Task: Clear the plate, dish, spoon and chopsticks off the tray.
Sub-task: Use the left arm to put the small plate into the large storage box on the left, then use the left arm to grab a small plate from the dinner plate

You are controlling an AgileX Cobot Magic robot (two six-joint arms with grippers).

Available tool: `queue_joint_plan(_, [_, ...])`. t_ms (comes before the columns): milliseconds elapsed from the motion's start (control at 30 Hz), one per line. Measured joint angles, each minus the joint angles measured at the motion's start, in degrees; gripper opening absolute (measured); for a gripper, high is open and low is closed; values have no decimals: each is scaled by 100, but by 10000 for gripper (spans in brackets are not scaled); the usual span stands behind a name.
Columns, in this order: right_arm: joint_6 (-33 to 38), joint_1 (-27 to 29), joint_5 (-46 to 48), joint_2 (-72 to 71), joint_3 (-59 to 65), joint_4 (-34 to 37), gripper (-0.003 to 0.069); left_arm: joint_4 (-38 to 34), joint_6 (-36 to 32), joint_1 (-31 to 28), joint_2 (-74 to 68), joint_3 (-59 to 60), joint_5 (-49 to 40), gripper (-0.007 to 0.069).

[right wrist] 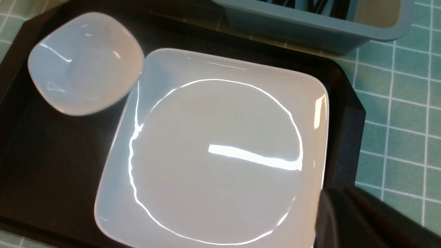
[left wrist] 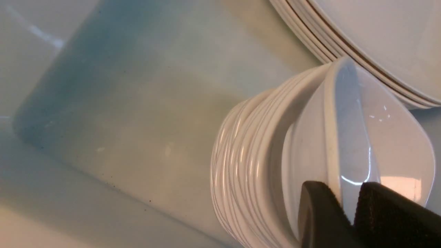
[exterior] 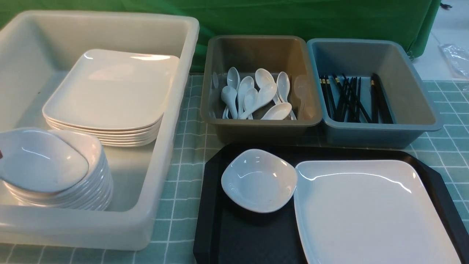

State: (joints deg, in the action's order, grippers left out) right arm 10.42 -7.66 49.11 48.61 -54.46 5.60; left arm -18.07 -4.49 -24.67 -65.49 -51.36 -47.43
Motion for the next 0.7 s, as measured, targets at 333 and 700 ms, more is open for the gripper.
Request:
queue_joint_plan(333, [0,0,-33,0,0,133,35,369,0,0,273,-989,-471,523])
queue_joint_plan(700, [0,0,-123,0,0,258,35,-1173,-1016,2072,190,-1224,-782,121])
